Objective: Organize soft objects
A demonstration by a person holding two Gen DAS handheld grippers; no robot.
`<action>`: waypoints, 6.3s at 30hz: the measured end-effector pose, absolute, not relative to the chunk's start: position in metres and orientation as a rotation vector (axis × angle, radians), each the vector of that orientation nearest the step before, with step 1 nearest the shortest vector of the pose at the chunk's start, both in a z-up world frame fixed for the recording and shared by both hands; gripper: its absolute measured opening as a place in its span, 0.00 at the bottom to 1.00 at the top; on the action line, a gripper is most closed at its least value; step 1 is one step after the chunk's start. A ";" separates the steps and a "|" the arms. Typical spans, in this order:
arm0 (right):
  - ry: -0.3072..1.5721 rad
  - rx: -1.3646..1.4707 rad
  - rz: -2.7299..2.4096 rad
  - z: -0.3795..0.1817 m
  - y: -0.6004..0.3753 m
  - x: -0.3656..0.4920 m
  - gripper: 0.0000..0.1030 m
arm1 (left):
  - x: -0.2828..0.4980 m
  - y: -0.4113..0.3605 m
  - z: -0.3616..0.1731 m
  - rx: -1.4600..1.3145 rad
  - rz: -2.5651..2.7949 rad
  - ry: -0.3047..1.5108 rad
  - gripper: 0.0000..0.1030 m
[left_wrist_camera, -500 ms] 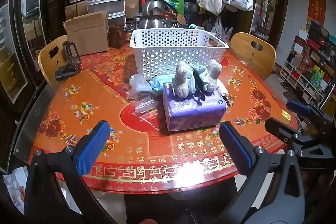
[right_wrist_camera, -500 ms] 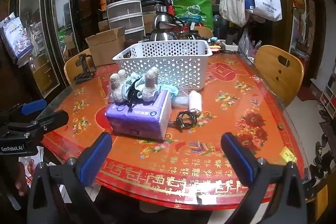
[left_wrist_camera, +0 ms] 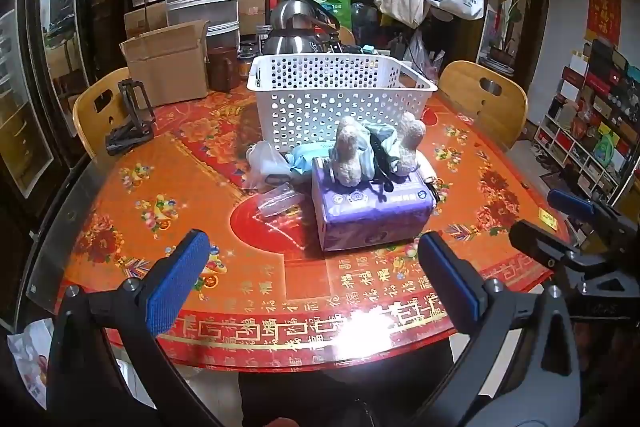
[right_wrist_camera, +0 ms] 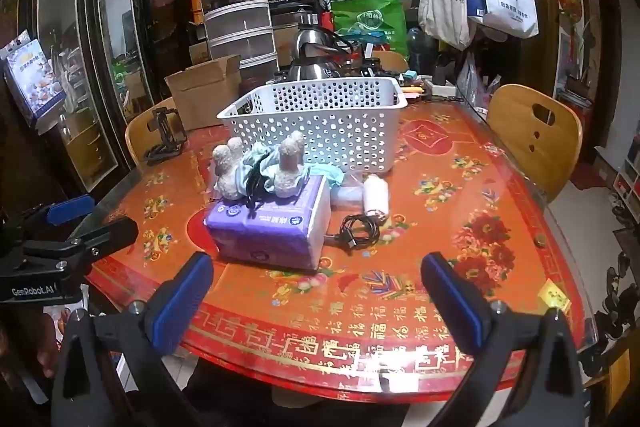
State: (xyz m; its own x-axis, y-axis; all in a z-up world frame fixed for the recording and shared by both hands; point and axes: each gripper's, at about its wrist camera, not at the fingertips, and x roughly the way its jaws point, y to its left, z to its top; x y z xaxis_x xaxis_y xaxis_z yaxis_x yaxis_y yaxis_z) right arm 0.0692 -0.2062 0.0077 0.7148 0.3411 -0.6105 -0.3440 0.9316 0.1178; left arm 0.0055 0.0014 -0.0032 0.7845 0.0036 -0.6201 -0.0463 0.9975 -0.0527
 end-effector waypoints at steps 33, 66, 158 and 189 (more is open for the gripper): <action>0.691 -0.005 0.382 0.001 -0.206 0.068 1.00 | 0.003 0.001 -0.002 -0.077 0.018 0.669 1.00; 0.703 -0.005 0.379 -0.002 -0.207 0.068 1.00 | 0.005 0.002 -0.004 -0.072 0.022 0.673 1.00; 0.605 0.025 0.630 0.017 -0.159 0.197 0.11 | 0.141 0.023 0.001 -0.107 -0.219 0.529 0.13; 0.641 -0.031 0.516 0.071 -0.121 0.383 0.11 | 0.374 0.054 0.071 -0.219 -0.153 0.625 0.13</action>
